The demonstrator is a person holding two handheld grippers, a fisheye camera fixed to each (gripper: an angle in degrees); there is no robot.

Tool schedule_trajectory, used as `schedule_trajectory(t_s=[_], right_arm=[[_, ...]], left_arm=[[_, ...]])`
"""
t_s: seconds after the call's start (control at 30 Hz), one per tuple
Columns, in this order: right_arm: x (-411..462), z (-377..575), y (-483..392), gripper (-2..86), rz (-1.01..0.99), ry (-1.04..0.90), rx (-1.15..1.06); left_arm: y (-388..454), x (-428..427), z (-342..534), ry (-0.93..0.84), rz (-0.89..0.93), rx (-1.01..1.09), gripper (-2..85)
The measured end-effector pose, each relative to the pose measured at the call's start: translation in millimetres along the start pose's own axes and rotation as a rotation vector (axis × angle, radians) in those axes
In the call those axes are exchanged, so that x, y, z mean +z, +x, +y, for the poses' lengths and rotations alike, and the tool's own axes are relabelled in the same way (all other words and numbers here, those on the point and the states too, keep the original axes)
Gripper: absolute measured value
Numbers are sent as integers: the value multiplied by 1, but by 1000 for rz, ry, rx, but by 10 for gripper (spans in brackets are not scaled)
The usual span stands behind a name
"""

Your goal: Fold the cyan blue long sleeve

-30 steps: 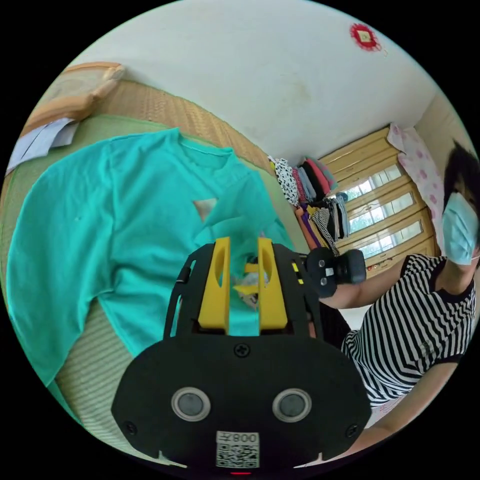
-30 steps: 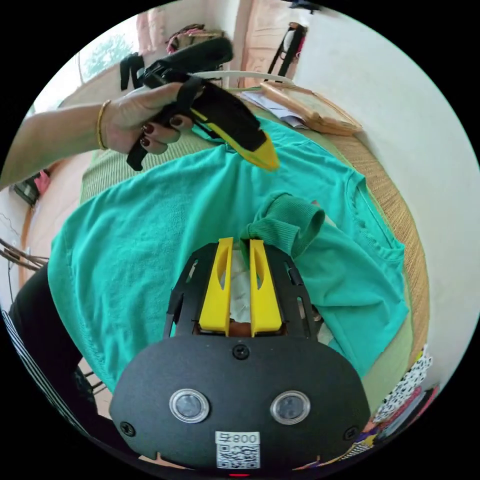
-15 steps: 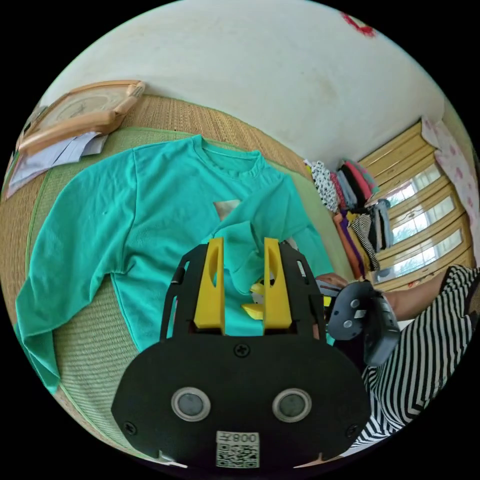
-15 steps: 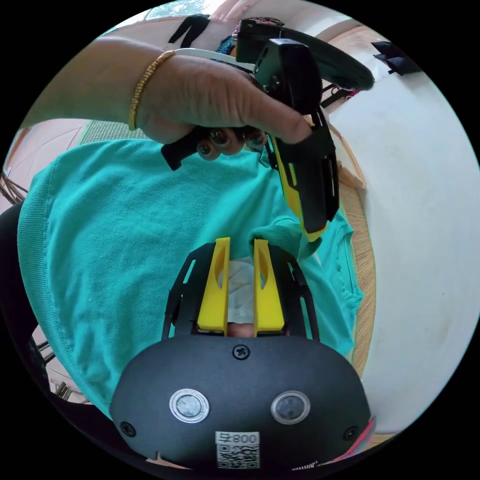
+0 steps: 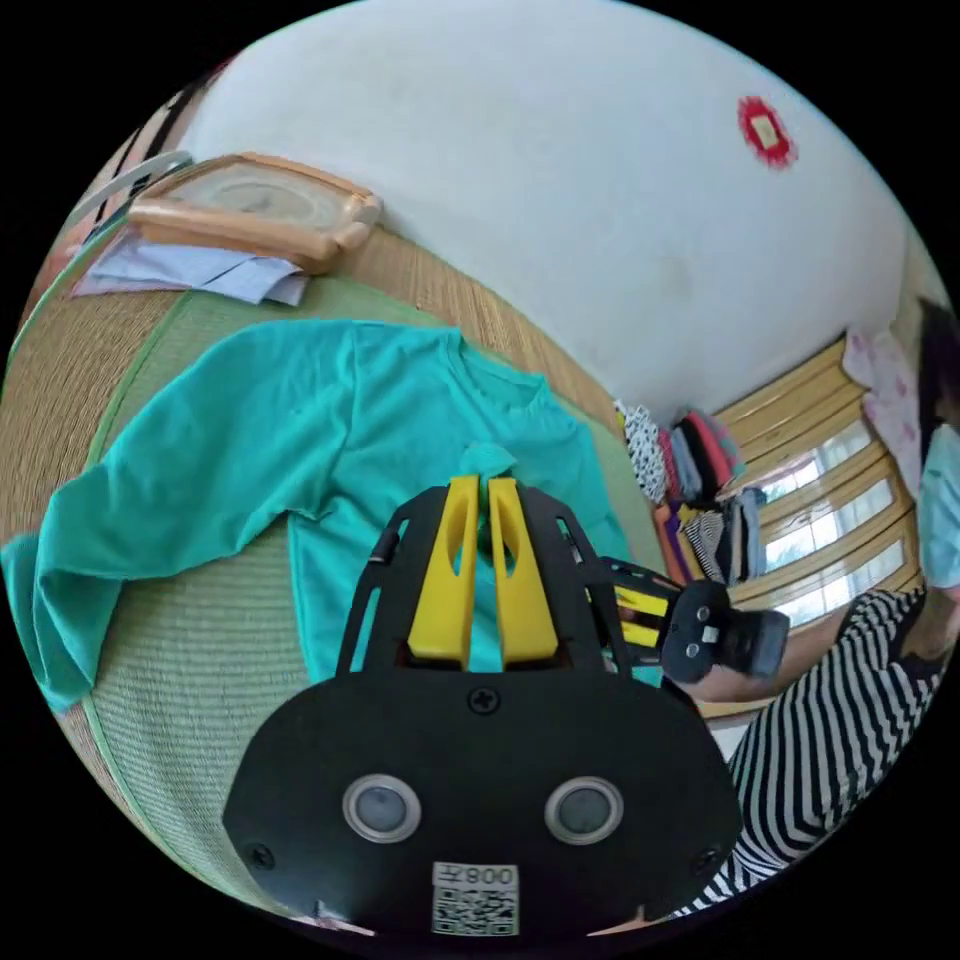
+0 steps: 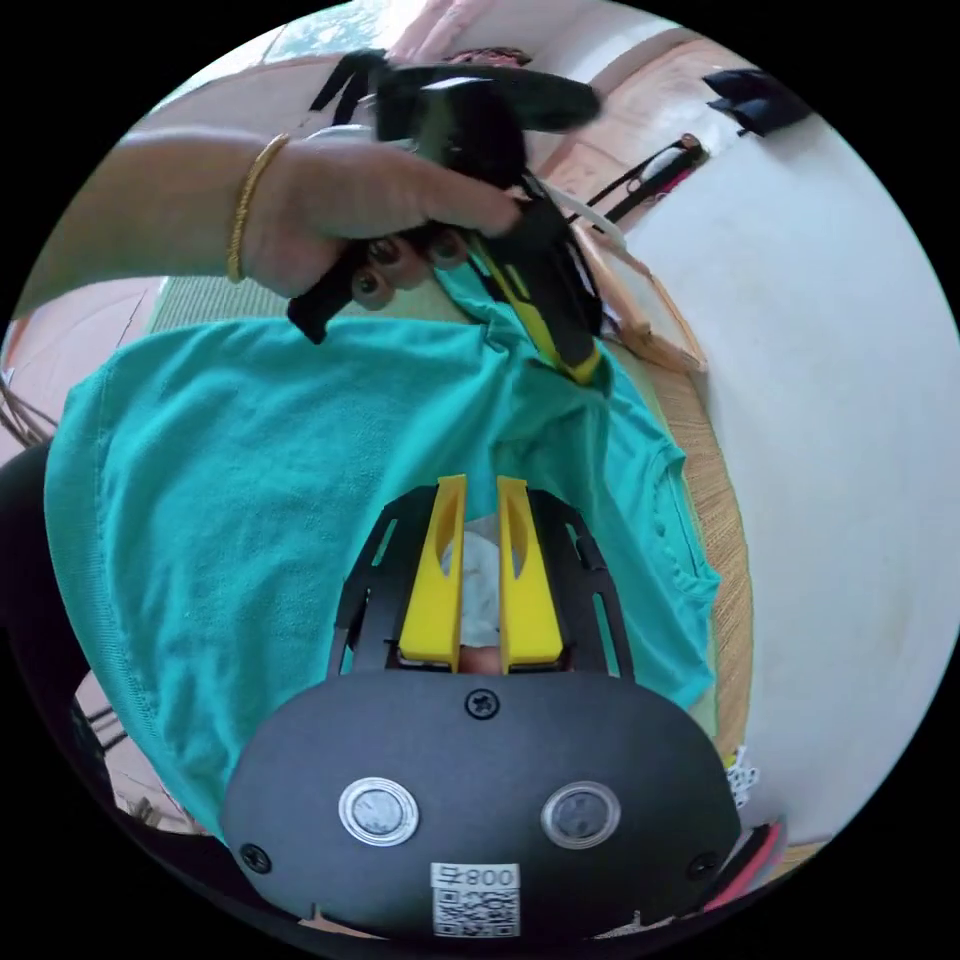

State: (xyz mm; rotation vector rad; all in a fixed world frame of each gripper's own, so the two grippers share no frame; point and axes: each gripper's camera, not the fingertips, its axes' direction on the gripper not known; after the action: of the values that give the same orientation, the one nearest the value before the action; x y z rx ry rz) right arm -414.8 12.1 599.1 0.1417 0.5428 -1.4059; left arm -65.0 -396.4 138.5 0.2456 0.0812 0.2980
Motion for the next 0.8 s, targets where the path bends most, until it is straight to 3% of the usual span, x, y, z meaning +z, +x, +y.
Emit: schedule_trajectory(t_s=[0.2,0.3,0.4,0.47,0.53,0.63,0.8], right_arm=[[0,21,69,25,-176,34,242],[16,33,99,10,-267,7,327],[29,46,130,3,-359,10,426],[47,53,141,3,-434,-45,441],[58,67,158,2,-534,-58,496],[47,97,191,2,-657,-17,554],[2,192,269,4,-554,42,735]], left_arm=[[-65,-12,19,13,37,-216,24],[-55,-11,18,68,92,-152,23],[-39,16,5,-19,111,-55,19],[-37,44,-1,-111,9,-24,13],[-48,67,1,-195,-47,-71,8],[-59,76,5,-137,67,-122,4],[-23,96,-10,-87,86,36,5]])
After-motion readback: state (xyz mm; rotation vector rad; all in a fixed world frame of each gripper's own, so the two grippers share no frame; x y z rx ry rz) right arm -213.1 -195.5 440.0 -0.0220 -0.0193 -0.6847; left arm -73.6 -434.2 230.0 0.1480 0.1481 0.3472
